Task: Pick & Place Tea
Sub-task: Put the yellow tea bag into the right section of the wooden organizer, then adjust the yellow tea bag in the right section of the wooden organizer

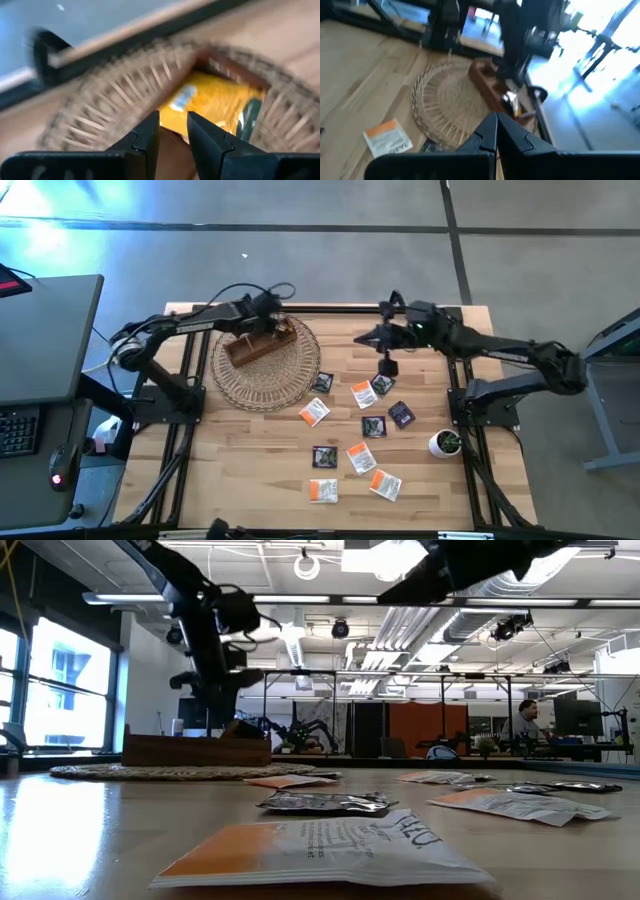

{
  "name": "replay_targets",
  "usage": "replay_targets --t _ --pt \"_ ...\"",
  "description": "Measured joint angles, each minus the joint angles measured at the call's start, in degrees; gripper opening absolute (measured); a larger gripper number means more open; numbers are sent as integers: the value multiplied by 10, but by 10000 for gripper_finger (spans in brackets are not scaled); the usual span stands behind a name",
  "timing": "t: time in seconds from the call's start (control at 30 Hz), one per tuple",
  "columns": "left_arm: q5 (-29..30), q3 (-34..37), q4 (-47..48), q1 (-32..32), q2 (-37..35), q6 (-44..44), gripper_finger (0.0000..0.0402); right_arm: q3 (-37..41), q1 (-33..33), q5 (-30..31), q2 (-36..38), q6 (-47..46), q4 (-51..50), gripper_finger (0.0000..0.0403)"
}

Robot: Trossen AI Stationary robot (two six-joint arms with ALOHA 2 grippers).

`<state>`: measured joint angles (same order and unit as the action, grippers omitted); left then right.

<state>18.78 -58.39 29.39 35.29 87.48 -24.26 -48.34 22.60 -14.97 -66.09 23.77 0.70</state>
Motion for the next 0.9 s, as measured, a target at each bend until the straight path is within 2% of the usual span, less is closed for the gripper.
replay_targets --t 0.1,0.23,0.37,0.53,0.67,0.9 --pt "-7 0 -11 -1 31 -1 97 61 -2 8 36 -3 60 0" --pt "-35 0 -13 0 58 -14 97 109 -3 27 76 -24 76 0" --pt "-31 -1 -14 0 62 -15 97 118 -3 56 102 -24 73 0" --pt "-19 -6 -24 0 63 -19 97 118 -3 50 116 -38 70 0" --pt "-29 -39 -6 -7 53 6 97 118 -3 53 116 -42 68 0" --pt "23 -132 97 -55 51 75 97 118 -3 52 115 -38 65 0"
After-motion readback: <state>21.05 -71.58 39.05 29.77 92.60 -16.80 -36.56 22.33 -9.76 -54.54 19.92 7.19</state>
